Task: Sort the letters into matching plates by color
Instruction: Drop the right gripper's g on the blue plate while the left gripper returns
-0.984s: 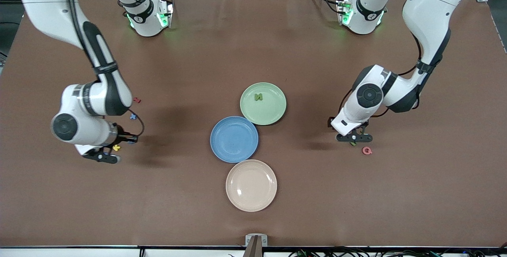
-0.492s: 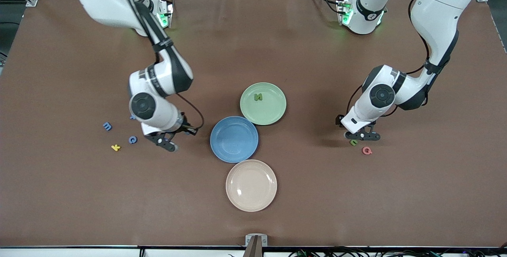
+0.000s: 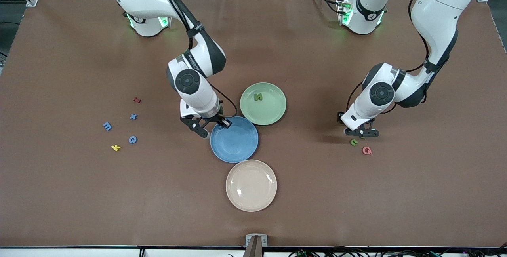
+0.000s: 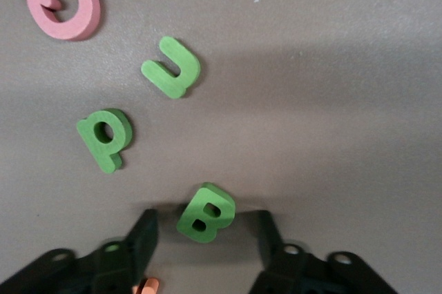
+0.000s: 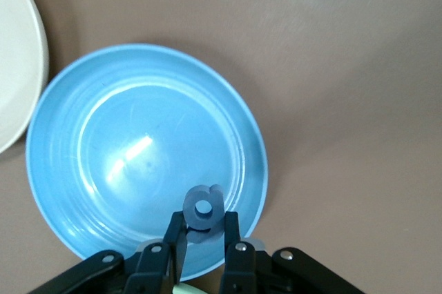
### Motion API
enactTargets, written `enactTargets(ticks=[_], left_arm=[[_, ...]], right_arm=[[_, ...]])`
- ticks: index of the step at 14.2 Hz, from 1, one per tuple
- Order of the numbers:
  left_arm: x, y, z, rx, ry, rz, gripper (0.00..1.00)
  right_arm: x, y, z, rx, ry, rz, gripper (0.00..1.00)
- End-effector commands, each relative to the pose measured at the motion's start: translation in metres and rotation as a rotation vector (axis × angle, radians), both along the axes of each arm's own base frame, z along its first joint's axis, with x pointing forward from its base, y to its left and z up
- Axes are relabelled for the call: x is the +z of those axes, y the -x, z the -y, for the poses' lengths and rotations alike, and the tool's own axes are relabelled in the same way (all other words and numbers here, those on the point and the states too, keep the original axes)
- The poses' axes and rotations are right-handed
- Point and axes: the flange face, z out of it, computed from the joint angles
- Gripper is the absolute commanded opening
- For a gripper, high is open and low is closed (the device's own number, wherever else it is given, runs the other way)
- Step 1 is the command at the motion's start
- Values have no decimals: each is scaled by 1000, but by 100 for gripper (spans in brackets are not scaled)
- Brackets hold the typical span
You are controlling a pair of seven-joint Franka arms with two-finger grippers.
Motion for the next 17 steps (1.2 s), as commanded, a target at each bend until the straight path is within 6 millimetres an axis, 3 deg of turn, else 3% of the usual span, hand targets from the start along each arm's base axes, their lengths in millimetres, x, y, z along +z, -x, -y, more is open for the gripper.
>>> enactTargets(ticks=[1, 5, 6, 7, 8, 14, 17], left_arm=[[4, 3, -6, -15, -6, 13, 51], [4, 1, -3, -15, 11, 31, 31], [4, 1, -3, -15, 11, 31, 28], [4, 1, -3, -15, 12, 33, 25], [6, -1, -3, -14, 12, 37, 23], [14, -2, 4, -10, 16, 53, 14], [26, -4, 13, -13, 21, 66, 13]], right_arm=[[-13, -11, -10, -29, 2, 2, 0], [-13, -20, -3, -34, 8, 3, 5], [-14, -21, -1, -35, 10, 3, 26], [-13, -21, -2, -33, 9, 4, 56], [-12, -22, -2, -38, 8, 5, 100], [-7, -24, 1, -29, 10, 13, 100], [-3, -37, 30, 48, 32, -1, 100]])
